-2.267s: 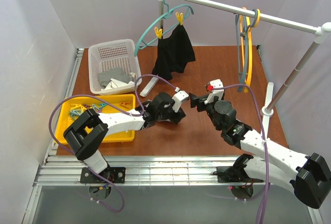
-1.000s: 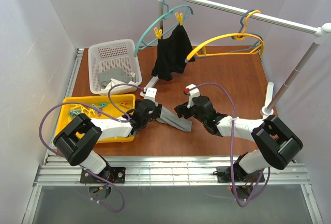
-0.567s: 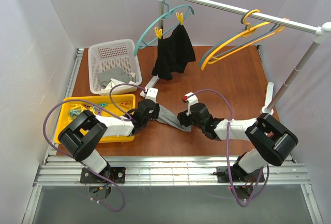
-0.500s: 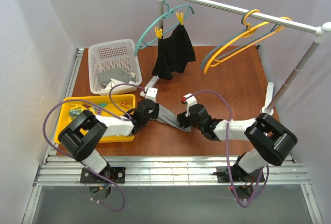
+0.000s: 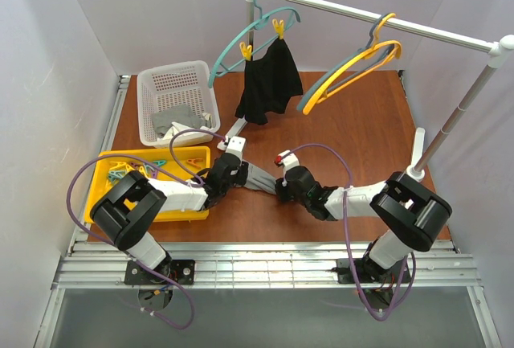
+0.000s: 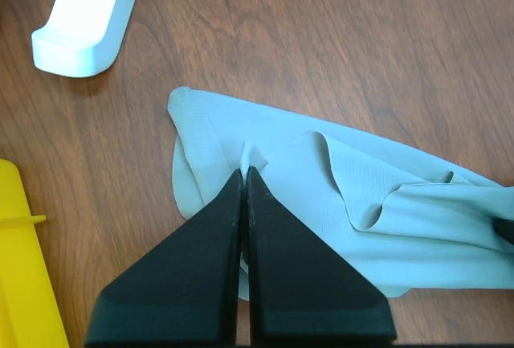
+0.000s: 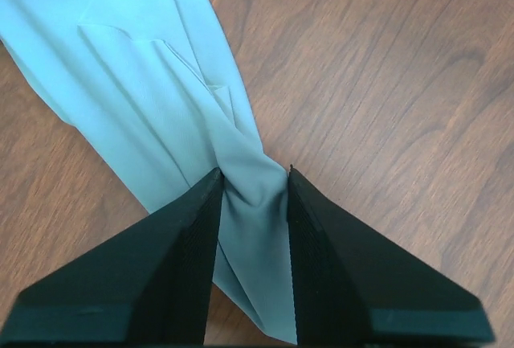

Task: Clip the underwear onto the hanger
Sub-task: Flatten out the underwear at the center of the board.

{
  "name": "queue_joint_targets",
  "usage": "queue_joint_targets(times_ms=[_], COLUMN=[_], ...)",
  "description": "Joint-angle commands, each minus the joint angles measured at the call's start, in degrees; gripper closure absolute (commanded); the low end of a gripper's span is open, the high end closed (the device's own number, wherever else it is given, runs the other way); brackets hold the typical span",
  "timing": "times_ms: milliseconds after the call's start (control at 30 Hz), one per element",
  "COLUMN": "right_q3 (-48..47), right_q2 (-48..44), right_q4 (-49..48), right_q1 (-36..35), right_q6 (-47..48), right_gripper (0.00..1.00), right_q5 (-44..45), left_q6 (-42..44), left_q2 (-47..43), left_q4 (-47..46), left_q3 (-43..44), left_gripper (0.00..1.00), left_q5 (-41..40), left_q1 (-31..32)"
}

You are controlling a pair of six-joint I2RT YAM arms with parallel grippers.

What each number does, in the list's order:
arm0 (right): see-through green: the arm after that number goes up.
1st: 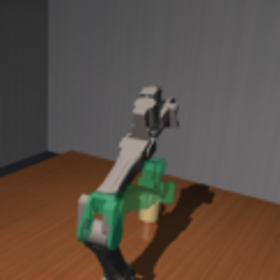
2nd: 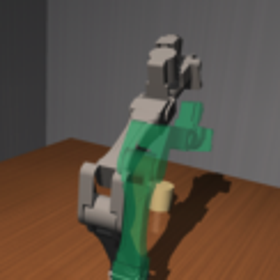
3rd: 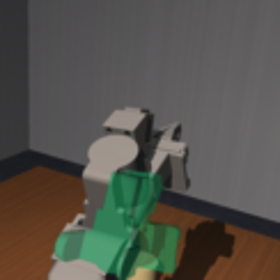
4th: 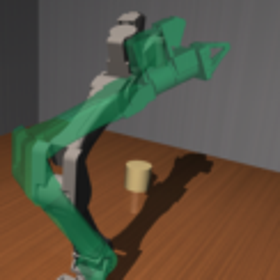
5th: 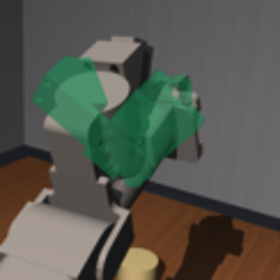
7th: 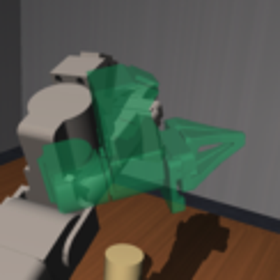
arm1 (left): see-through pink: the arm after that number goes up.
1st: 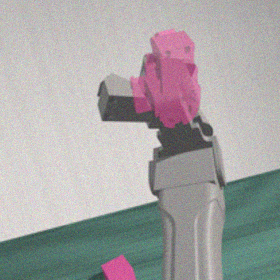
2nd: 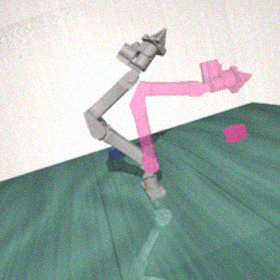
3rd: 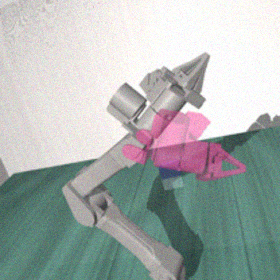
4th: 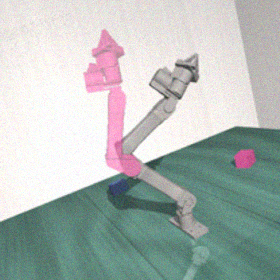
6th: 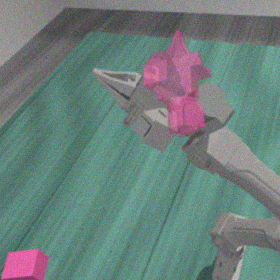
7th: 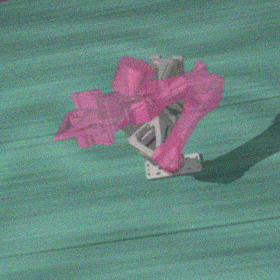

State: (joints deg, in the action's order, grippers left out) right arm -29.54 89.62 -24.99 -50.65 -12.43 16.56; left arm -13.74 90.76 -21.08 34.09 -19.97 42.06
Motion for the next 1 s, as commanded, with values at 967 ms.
queue_joint_targets(times_ms=[967], right_q3=[-10.37], right_q2=[-7.99], right_q4=[10.24], right_q1=[4.69], right_q6=[3.90], right_gripper=[0.80], right_q5=[8.50], left_q6=[9.78], left_q2=[-8.50], left_q4=[-5.11], left_q3=[9.60], left_gripper=[1.00], left_q5=[9.51], left_q1=[-3.83])
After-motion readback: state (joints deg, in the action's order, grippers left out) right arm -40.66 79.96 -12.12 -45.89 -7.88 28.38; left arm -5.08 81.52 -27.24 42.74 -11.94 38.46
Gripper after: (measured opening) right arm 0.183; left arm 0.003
